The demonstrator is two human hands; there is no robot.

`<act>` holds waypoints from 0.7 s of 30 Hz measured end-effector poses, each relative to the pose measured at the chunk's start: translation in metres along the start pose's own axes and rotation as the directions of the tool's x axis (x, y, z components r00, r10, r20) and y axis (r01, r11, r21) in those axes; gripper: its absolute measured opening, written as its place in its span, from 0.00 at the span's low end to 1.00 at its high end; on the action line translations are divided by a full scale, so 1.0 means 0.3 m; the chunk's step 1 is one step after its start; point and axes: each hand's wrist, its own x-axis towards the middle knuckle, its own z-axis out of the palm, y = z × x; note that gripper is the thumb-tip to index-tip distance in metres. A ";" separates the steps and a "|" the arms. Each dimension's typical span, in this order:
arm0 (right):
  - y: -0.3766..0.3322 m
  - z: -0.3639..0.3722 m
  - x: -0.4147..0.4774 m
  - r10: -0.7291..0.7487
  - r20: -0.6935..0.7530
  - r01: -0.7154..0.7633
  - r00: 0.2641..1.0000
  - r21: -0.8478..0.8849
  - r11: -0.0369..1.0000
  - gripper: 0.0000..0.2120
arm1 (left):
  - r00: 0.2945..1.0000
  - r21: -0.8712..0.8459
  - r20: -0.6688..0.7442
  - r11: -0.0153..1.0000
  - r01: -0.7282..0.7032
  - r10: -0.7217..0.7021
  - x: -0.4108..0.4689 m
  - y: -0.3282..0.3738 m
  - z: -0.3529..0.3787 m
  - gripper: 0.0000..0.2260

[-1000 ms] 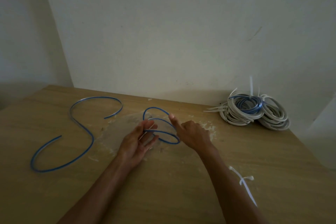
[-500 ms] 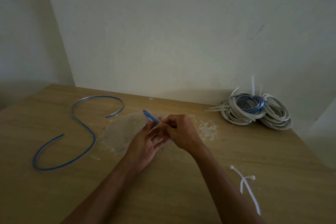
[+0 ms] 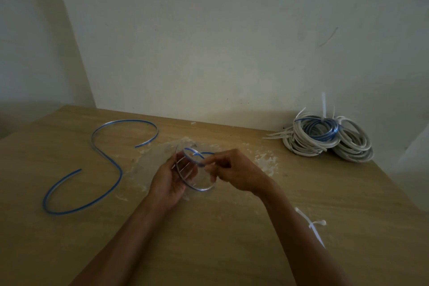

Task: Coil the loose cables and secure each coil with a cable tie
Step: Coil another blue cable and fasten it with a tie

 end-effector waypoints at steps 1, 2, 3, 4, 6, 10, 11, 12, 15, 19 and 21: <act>0.009 -0.002 -0.003 0.015 0.102 -0.009 0.995 -0.057 0.998 0.10 | 1.000 0.000 0.025 1.000 0.014 -0.014 -0.001 0.004 -0.002 0.13; 0.017 -0.002 -0.004 0.043 0.186 -0.022 0.982 -0.115 0.993 0.11 | 0.998 -0.007 0.050 0.999 0.033 -0.033 -0.004 0.007 -0.002 0.13; 0.024 -0.002 -0.004 0.082 0.250 -0.040 0.965 -0.169 0.985 0.11 | 0.996 -0.012 0.065 0.998 0.056 -0.055 -0.007 0.008 0.000 0.13; 0.025 -0.006 -0.005 0.128 0.299 -0.064 0.946 -0.215 0.975 0.12 | 0.994 -0.017 0.082 0.997 0.075 -0.074 -0.008 0.008 0.003 0.12; 0.019 -0.021 -0.011 0.208 0.360 -0.107 0.909 -0.281 0.954 0.12 | 0.990 -0.026 0.111 0.995 0.092 -0.088 -0.011 0.009 0.003 0.11; 0.015 -0.064 -0.017 0.274 0.346 -0.155 0.897 -0.336 0.929 0.12 | 0.962 -0.020 0.252 0.994 0.109 -0.100 -0.021 0.022 0.001 0.12; 0.017 -0.071 -0.018 0.286 0.336 -0.163 0.897 -0.350 0.922 0.12 | 0.960 -0.026 0.267 0.995 0.092 -0.082 -0.024 0.025 0.005 0.12; 0.022 -0.075 -0.019 0.300 0.326 -0.177 0.896 -0.358 0.917 0.13 | 0.964 -0.041 0.262 0.997 0.067 -0.054 -0.023 0.028 0.007 0.13; 0.040 -0.072 -0.019 0.321 0.254 -0.223 0.912 -0.351 0.909 0.15 | 0.975 -0.024 0.216 0.998 -0.050 0.054 -0.019 0.037 0.005 0.14; 0.029 -0.061 -0.020 0.394 0.284 -0.261 0.874 -0.408 0.875 0.13 | 0.976 -0.001 0.190 0.994 -0.108 0.107 -0.025 0.035 0.009 0.14; 0.028 -0.055 -0.017 0.445 0.243 -0.299 0.862 -0.464 0.834 0.12 | 0.979 -0.041 0.172 0.993 -0.107 0.112 -0.020 0.038 0.006 0.16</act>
